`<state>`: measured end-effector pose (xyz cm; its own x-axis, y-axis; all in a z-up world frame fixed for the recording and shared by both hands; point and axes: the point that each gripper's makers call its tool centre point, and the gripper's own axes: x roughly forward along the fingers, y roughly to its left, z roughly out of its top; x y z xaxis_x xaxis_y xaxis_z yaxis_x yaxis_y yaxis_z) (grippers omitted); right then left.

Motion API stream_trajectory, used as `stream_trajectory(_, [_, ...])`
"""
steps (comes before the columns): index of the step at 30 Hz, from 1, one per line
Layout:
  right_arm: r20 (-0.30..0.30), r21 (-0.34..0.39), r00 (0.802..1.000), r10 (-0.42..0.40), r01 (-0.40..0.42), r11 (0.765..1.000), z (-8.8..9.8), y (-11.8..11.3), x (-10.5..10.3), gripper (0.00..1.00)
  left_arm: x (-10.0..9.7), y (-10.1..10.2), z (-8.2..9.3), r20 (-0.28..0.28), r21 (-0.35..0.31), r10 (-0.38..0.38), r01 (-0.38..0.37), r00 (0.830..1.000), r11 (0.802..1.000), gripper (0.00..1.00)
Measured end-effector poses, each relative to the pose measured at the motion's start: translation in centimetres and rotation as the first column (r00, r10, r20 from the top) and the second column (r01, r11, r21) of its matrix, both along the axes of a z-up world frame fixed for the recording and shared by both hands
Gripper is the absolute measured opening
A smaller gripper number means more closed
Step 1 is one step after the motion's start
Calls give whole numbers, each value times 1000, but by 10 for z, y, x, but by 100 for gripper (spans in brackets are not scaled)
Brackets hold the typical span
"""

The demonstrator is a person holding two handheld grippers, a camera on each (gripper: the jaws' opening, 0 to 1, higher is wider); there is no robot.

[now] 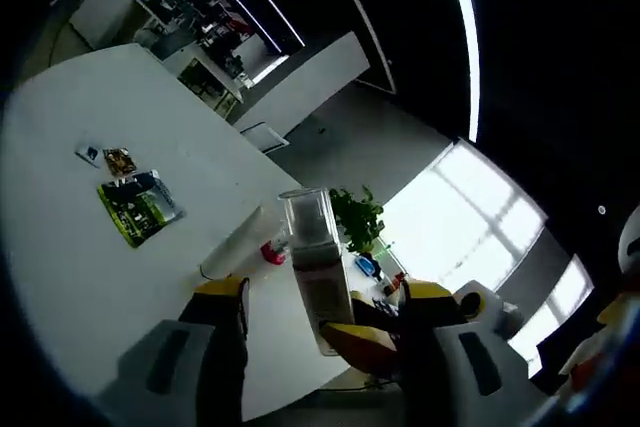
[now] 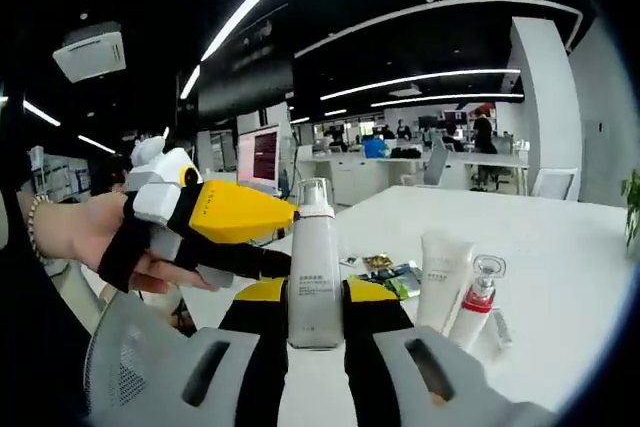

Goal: Arrange the skincare products in the storage area until every visible bottle or jar stands upright without overlapping.

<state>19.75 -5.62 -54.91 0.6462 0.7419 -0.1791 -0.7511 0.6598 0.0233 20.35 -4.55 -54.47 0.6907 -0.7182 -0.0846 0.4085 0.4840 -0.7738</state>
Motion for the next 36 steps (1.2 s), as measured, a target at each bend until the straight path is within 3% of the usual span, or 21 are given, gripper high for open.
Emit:
stream_trajectory(8, [29,-31,999,16,-16,999,4,2,-1,20,1,0,5,-6,-46,12,-13,1000,999,48])
stream_trajectory(15, [63,-76,996,58,-53,996,9,8,-9,20,0,-1,8,19,-50,-3,4,1000,999,35])
stream_trajectory(19, [80,-113,994,70,-60,992,10,9,-12,20,1,3,9,56,-38,13,-10,998,999,22])
stream_trajectory(22, [84,-124,994,70,-59,990,10,9,-12,20,2,4,8,57,-27,16,-14,998,1000,22])
stream_trajectory(26, [58,-92,995,81,-76,993,14,12,-13,21,1,7,14,51,-64,-6,9,999,998,20])
stream_trajectory(31, [13,67,992,122,-123,990,40,19,-19,23,-7,13,45,166,-103,-91,109,982,989,20])
stream_trajectory(36, [9,119,979,206,-206,971,59,30,-30,25,-18,18,73,297,-81,-181,214,937,973,19])
